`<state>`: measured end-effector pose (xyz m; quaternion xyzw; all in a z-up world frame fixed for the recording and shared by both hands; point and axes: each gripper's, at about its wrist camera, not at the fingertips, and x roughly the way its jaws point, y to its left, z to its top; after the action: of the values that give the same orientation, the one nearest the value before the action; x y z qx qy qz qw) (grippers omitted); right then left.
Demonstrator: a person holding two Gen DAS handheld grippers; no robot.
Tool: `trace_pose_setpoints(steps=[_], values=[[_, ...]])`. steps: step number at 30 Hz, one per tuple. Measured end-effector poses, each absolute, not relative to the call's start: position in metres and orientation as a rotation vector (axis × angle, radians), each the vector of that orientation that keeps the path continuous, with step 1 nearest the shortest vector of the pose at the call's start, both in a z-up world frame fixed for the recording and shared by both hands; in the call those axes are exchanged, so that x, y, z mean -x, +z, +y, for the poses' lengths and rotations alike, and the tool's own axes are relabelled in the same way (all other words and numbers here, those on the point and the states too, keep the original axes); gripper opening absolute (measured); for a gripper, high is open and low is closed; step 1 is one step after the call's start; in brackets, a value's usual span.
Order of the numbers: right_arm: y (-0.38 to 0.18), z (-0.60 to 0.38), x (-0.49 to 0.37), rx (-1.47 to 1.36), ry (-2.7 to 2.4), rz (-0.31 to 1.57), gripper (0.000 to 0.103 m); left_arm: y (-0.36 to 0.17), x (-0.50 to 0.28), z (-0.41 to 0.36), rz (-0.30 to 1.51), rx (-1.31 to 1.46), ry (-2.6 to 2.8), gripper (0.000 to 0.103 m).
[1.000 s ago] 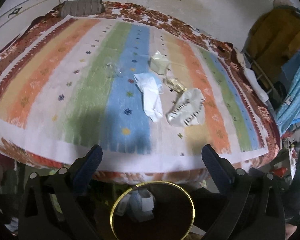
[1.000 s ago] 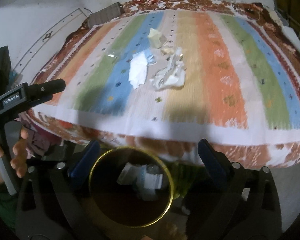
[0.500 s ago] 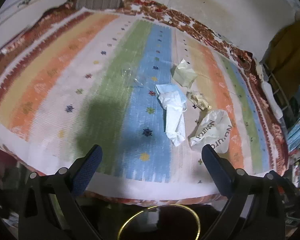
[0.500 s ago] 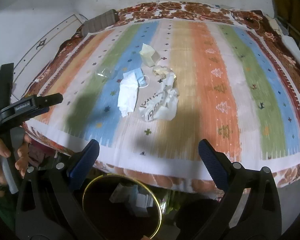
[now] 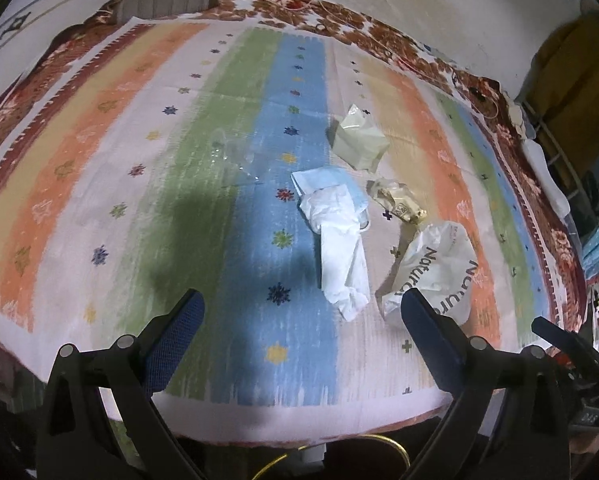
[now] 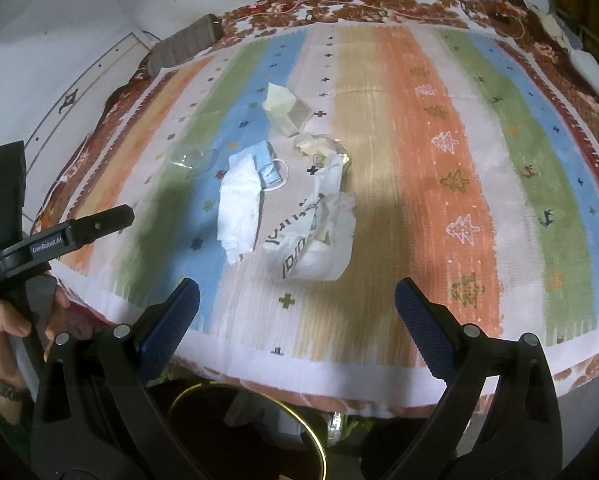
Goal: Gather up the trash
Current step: 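Move both tools back over the remaining trash on the rug, then grasp the white 'Natural' plastic bag with the right tool while the left tool grasps white tissue, then lift the bag and tissue and carry them over the black bin with both tools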
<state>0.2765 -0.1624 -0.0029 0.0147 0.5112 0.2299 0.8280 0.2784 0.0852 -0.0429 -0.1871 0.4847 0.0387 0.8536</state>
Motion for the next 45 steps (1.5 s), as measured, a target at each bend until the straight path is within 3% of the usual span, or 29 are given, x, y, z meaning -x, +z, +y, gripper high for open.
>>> trace_pose_setpoints(steps=[8, 12, 16, 27, 32, 37, 39, 40, 45], values=[[-0.020, -0.151, -0.303, -0.038, 0.474, 1.101, 0.080, -0.058, -0.303, 0.090, 1.076, 0.431, 0.088, 0.094], [-0.026, -0.144, -0.312, -0.024, 0.426, 1.071, 0.078, -0.059, -0.308, 0.093, 1.062, 0.486, 0.083, 0.094], [-0.043, -0.139, -0.329, -0.037, 0.421, 1.119, 0.067, -0.068, -0.323, 0.085, 1.079, 0.466, 0.073, 0.093], [-0.075, -0.129, -0.354, 0.043, 0.410, 1.164, 0.042, -0.100, -0.362, 0.084, 1.136, 0.539, 0.042, 0.075], [-0.086, -0.133, -0.362, 0.026, 0.423, 1.209, 0.016, -0.121, -0.375, 0.075, 1.192, 0.545, 0.032, 0.055], [-0.088, -0.139, -0.367, -0.014, 0.432, 1.230, 0.010, -0.134, -0.383, 0.069, 1.215, 0.547, 0.029, 0.038], [-0.087, -0.139, -0.366, -0.010, 0.432, 1.233, 0.009, -0.138, -0.384, 0.065, 1.232, 0.539, 0.024, 0.022], [-0.086, -0.139, -0.365, -0.006, 0.433, 1.232, 0.009, -0.140, -0.384, 0.063, 1.248, 0.530, 0.026, 0.008], [-0.080, -0.140, -0.361, 0.013, 0.453, 1.227, 0.009, -0.122, -0.380, 0.052, 1.244, 0.505, 0.010, 0.003]])
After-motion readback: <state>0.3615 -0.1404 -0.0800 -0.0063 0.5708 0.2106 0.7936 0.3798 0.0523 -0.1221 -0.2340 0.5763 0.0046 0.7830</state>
